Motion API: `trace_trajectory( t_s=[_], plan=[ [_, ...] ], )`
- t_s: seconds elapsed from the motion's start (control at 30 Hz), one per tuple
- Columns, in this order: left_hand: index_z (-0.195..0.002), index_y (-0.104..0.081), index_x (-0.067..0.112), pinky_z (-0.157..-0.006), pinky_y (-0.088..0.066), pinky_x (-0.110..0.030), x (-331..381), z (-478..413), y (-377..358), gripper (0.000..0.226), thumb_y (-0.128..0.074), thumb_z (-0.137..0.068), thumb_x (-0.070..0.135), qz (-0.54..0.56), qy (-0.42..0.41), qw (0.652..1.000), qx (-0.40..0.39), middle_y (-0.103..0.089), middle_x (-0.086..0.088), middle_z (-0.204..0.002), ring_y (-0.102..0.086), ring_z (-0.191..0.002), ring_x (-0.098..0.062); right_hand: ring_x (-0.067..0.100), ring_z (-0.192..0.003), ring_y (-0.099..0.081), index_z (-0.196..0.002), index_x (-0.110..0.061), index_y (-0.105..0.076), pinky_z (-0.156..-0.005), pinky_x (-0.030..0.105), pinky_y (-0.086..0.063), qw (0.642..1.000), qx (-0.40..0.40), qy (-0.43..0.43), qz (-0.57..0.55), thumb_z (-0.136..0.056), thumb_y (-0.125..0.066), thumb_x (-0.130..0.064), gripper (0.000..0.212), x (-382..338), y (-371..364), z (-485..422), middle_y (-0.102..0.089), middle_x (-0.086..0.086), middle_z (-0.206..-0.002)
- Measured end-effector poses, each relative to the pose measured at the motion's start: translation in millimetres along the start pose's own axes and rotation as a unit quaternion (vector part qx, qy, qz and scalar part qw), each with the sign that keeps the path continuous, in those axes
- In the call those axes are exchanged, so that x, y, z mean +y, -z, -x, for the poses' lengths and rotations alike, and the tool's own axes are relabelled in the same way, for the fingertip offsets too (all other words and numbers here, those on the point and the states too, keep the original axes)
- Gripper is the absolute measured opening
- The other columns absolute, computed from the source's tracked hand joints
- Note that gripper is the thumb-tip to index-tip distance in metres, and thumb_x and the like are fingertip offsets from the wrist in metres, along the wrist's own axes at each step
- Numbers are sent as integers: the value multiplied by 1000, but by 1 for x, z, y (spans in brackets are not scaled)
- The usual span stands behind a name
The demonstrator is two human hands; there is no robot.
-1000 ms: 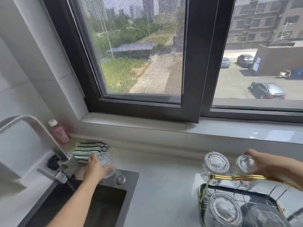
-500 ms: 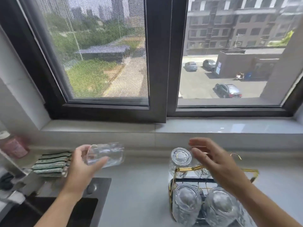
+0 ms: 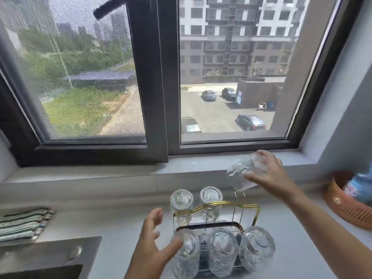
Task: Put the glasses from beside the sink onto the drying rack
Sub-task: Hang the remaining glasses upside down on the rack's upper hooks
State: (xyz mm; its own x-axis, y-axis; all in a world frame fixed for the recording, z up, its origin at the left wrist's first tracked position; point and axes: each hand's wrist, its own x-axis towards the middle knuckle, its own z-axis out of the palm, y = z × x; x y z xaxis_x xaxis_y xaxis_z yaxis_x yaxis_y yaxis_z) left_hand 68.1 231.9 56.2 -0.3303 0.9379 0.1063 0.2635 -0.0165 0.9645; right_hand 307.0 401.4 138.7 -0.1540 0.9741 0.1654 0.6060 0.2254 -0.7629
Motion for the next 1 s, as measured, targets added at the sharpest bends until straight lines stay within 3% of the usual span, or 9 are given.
trace_trajectory(
  t_s=[0.1,0.2,0.33,0.47,0.6,0.67,0.77,0.9,1.0],
  plan=[
    [-118,-42,18,-88,-38,-34,-24,13,3,68,-78,-63,0,-1,45,998,44,-52,-10,-126,-51,-110,-18,33,-115,-46,-136,-11,-29,-100,39,-40,984,-87,-36,151,-70,-76,-23,82,21,-11,-21,-31,19,-136],
    [-118,-43,8,-85,-37,-35,-38,22,4,69,-74,-60,-12,-1,80,994,75,-54,-17,-123,-52,-104,-22,34,-111,-52,-133,-11,-30,-98,39,-44,961,-154,-30,226,-66,-79,-30,85,35,-32,-31,-32,17,-135],
    [-116,-45,5,-78,-38,-23,-42,23,10,67,-71,-59,-19,11,95,990,106,-55,-16,-115,-55,-81,20,33,-115,-49,-132,-11,-29,-99,39,-44,926,-240,-65,285,-64,-80,-34,88,44,-49,-43,-32,16,-136],
    [-110,-44,12,-78,-40,-20,-36,12,11,65,-72,-59,-17,-8,61,994,92,-55,-17,-115,-52,-82,26,37,-120,-43,-130,-12,-26,-103,46,-39,906,-281,-93,302,-55,-85,-42,100,54,-59,-46,-29,17,-135],
    [-107,-42,31,-76,-40,-2,-17,-12,5,63,-75,-64,-2,-81,-15,995,54,-56,-3,-115,-53,-95,15,35,-123,-42,-133,-14,-24,-105,43,-36,927,-273,-94,238,-60,-81,-43,98,67,-56,-45,-27,16,-138],
    [-107,-37,40,-82,-39,-4,-1,-29,-2,61,-75,-69,11,-122,-58,991,10,-53,9,-114,-52,-102,4,32,-128,-39,-138,-15,-23,-108,42,-34,949,-252,-98,161,-68,-77,-39,91,74,-45,-42,-26,15,-143],
    [-115,-38,32,-94,-39,-18,24,-60,-20,53,-71,-74,25,-192,-108,972,-78,-52,11,-114,-49,-106,0,28,-116,-50,-131,-11,-38,-93,38,-44,988,-120,-93,-38,-80,-68,-27,61,92,-21,-21,-41,17,-137],
    [-122,-41,19,-97,-42,-28,55,-109,-61,52,-66,-78,29,-275,-134,934,-187,-53,1,-118,-50,-104,-9,20,-100,-61,-97,-29,-55,-73,26,-54,970,56,-81,-222,-84,-59,-25,14,125,-6,45,-62,7,-108],
    [-125,-42,16,-97,-43,-32,67,-145,-103,57,-68,-76,29,-352,-146,888,-259,-54,-6,-128,-52,-109,-17,-5,-93,-62,-101,-31,-51,-75,7,-50,970,0,-75,-233,-79,-63,-4,37,140,-18,91,-60,14,-117]
  ],
)
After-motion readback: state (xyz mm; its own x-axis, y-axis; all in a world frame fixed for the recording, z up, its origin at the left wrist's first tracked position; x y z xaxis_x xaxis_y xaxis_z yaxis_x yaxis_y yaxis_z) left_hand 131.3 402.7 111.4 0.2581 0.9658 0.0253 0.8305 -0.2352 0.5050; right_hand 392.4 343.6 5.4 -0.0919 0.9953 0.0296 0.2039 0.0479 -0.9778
